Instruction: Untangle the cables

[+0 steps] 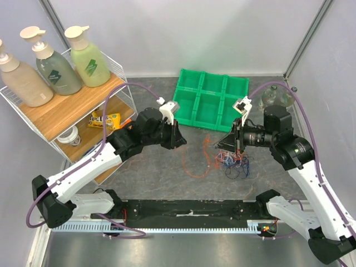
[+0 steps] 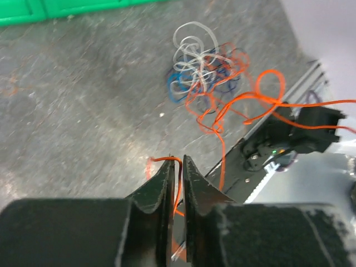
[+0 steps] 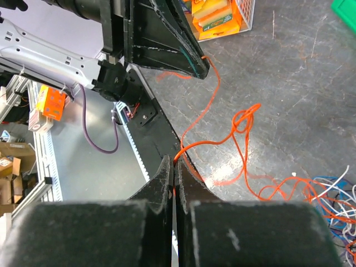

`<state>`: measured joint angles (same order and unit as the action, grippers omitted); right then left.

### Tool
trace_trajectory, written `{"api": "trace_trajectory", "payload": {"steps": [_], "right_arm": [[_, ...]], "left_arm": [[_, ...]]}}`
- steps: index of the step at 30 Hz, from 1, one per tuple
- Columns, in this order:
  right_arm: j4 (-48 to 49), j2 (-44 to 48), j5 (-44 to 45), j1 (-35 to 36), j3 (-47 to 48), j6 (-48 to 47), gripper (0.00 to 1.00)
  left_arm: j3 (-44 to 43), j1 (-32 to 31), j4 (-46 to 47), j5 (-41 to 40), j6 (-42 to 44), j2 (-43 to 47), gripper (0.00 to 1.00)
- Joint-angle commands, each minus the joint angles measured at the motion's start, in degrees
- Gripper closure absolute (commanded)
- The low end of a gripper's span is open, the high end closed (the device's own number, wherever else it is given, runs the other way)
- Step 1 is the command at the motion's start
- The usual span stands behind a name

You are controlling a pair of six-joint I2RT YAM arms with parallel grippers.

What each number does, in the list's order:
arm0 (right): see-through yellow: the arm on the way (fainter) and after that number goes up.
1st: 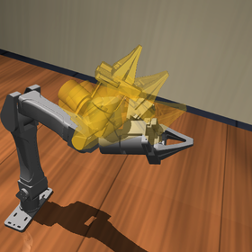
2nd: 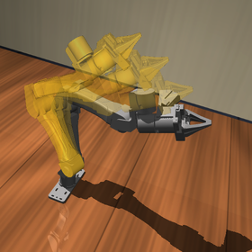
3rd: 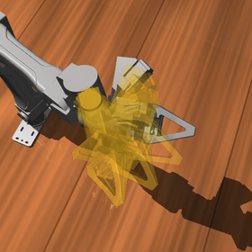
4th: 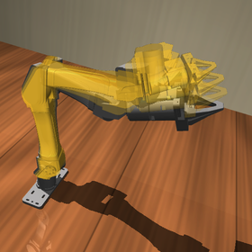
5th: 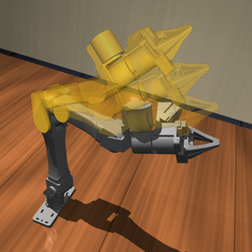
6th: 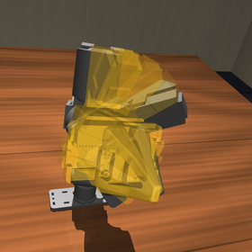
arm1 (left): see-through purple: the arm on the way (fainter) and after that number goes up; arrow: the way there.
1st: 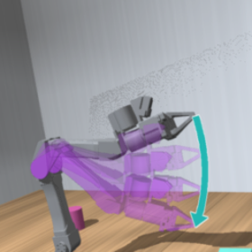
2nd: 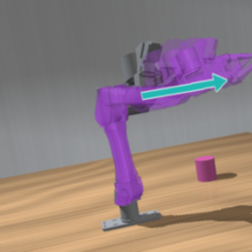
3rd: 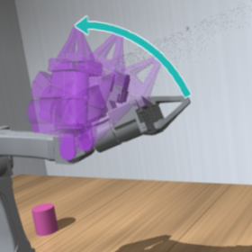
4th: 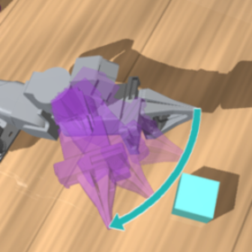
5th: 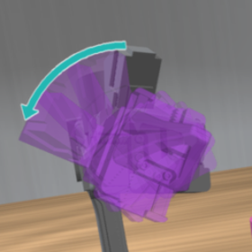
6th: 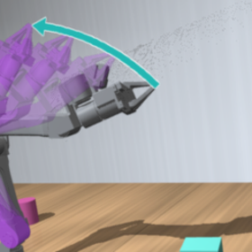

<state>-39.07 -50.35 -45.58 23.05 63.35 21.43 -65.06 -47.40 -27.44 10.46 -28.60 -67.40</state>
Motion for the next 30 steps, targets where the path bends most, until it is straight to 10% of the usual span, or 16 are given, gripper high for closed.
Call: {"api": "trace_trajectory", "payload": {"steps": [1,6,13,18,30], "right_arm": [[1.8,-0.63,-1.53,0.24,-1.04,1.68,1.0],[2.07,-1.51,0.84,0.24,-1.57,2.12,1.0],[3.29,-3.0,3.22,0.16,-0.6,2.74,1.0],[5.67,-2.65,2.87,0.16,-1.3,4.93,1.0],[5.67,-1.86,3.39,0.16,-1.04,5.38,1.0]], "left_arm": [[1.07,-0.15,-0.33,-6.33,1.26,3.06,0.73],[1.16,-0.76,0.72,-0.81,1.71,4.29,0.35],[5.63,-2.08,12.38,7.81,1.71,4.56,0.61],[4.07,-4.8,21.46,13.18,0.21,-4.39,0.42],[2.74,-6.57,27.09,7.04,-1.37,-13.46,0.49]]}}
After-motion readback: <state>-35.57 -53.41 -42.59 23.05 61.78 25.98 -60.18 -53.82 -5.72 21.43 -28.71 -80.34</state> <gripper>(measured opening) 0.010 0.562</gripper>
